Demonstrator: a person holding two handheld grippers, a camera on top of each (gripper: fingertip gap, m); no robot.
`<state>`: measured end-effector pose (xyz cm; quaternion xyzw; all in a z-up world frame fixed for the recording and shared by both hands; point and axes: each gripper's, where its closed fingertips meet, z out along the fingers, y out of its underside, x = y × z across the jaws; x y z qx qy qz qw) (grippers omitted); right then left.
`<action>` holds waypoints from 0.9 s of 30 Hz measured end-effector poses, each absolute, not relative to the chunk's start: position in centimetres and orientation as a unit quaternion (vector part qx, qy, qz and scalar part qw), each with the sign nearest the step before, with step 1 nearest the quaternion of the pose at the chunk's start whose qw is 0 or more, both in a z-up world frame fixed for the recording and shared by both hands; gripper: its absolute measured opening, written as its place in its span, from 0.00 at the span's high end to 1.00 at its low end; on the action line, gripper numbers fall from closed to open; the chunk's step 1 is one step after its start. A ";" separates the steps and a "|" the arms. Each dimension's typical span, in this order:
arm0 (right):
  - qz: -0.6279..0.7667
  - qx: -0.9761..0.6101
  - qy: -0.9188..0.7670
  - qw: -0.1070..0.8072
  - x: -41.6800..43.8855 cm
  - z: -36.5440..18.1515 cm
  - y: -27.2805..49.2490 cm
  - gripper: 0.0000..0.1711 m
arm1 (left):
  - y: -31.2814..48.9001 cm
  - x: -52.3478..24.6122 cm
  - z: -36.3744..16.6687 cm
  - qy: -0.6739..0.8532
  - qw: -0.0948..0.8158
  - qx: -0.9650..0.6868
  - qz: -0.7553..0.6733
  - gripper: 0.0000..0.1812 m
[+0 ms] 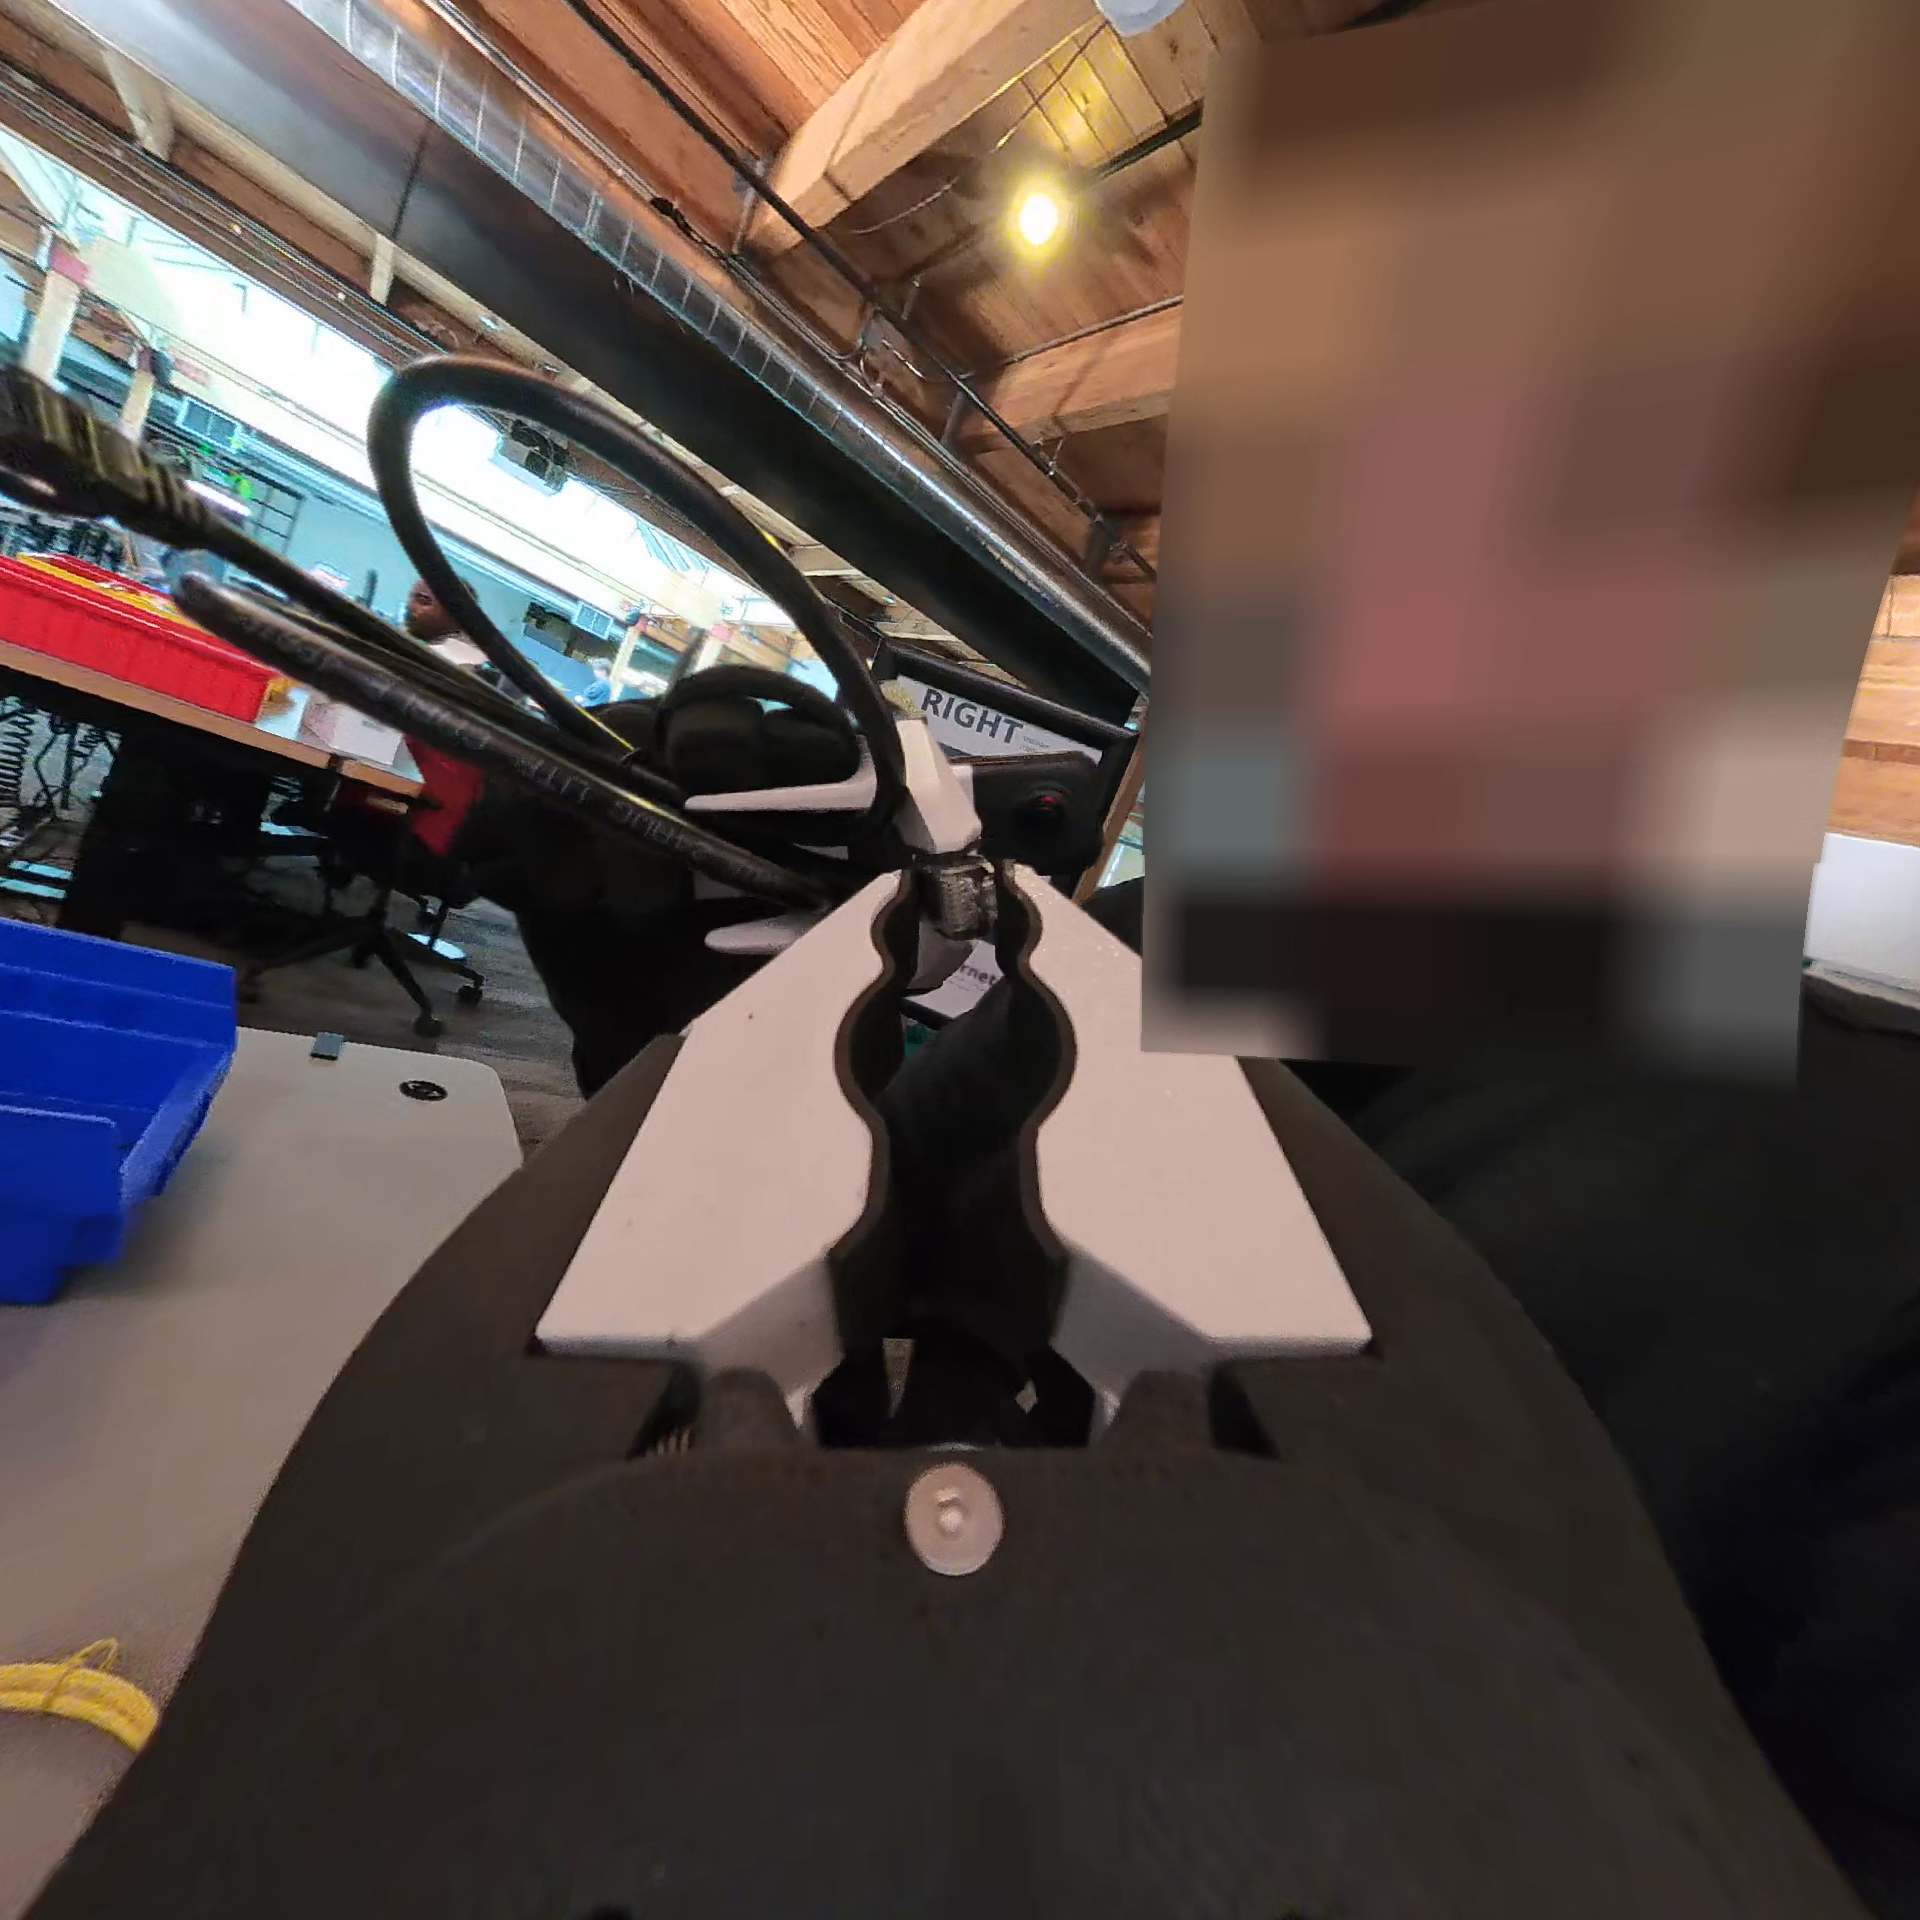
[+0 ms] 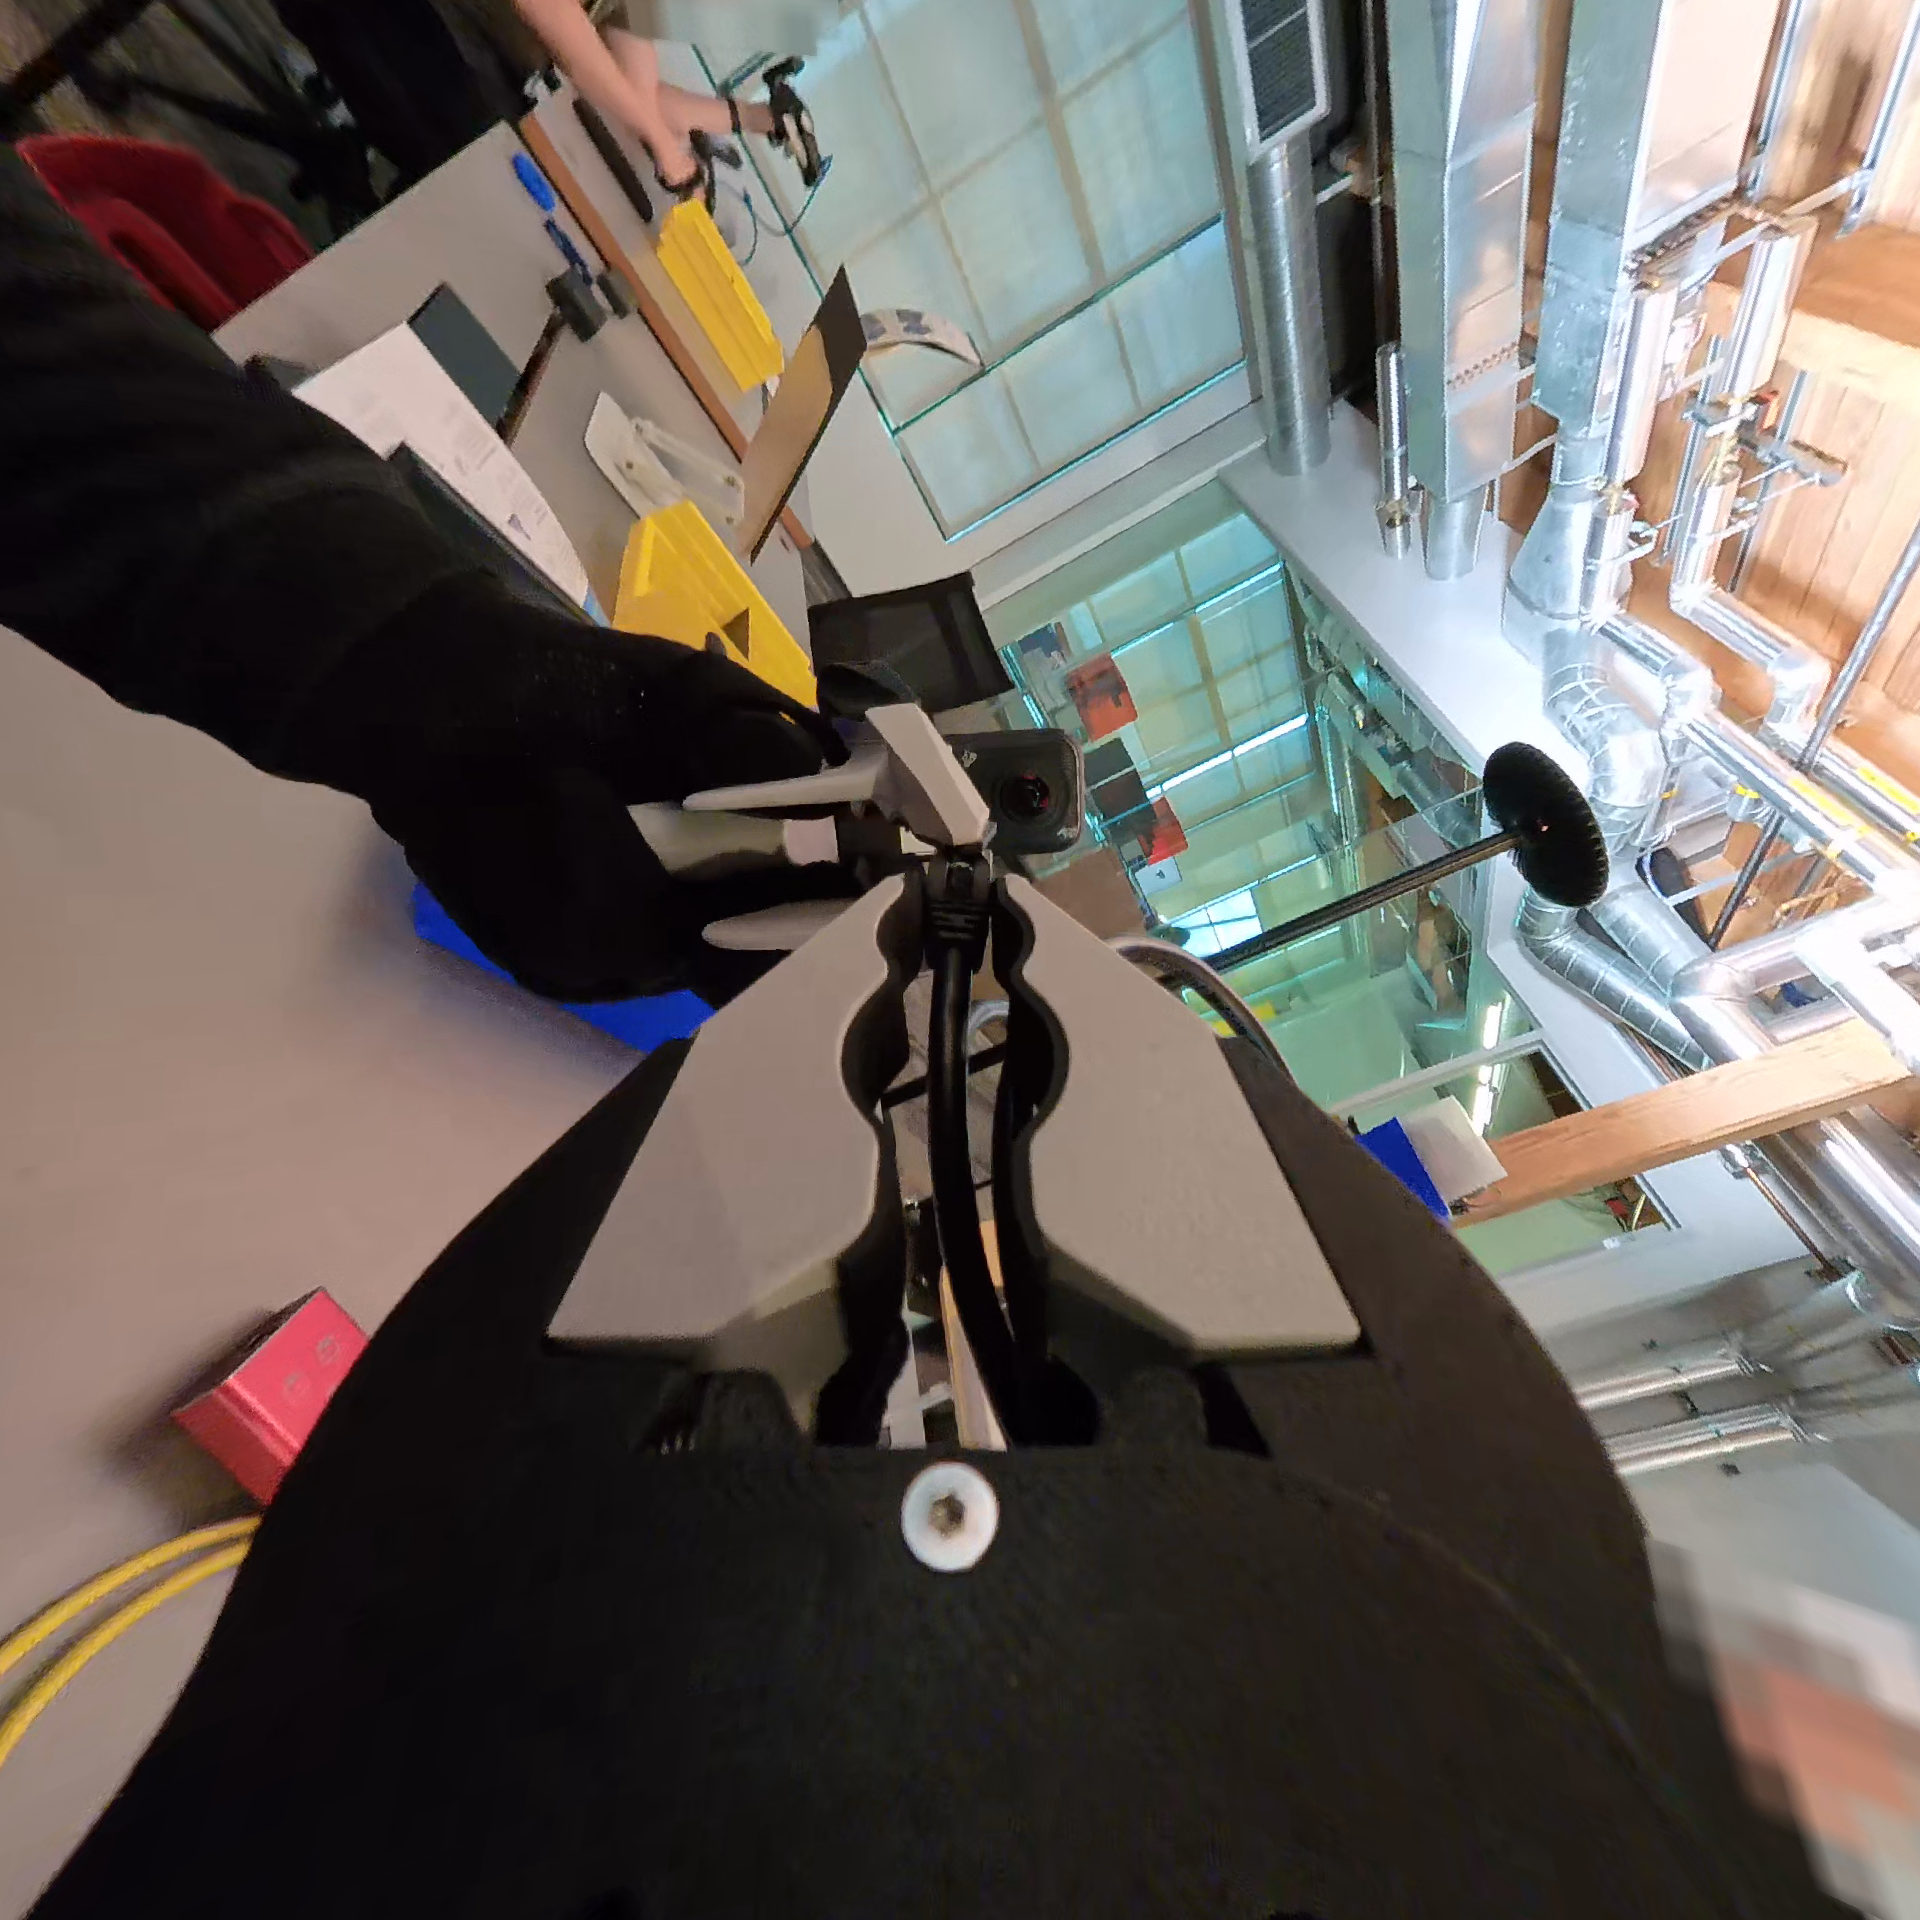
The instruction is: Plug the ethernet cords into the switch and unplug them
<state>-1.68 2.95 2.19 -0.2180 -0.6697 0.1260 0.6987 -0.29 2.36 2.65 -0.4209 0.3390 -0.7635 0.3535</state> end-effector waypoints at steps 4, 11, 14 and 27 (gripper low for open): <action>0.127 -0.214 -0.677 0.692 -1.7 1.9 2.8 0.94 | 2.2 -0.3 2.4 0.342 0.342 -0.414 -0.771 0.94; 0.127 -0.240 -0.690 0.671 -1.4 1.4 3.2 0.94 | 2.5 -0.5 2.1 0.335 0.334 -0.403 -0.783 0.94; 0.132 -0.261 -0.690 0.662 -1.1 1.0 4.3 0.94 | 3.8 -0.4 1.5 0.322 0.355 -0.425 -0.768 0.92; 0.230 -0.368 -0.620 0.653 5.6 1.9 11.5 0.95 | 12.9 -5.3 -18.1 0.279 0.330 -0.789 -0.438 0.82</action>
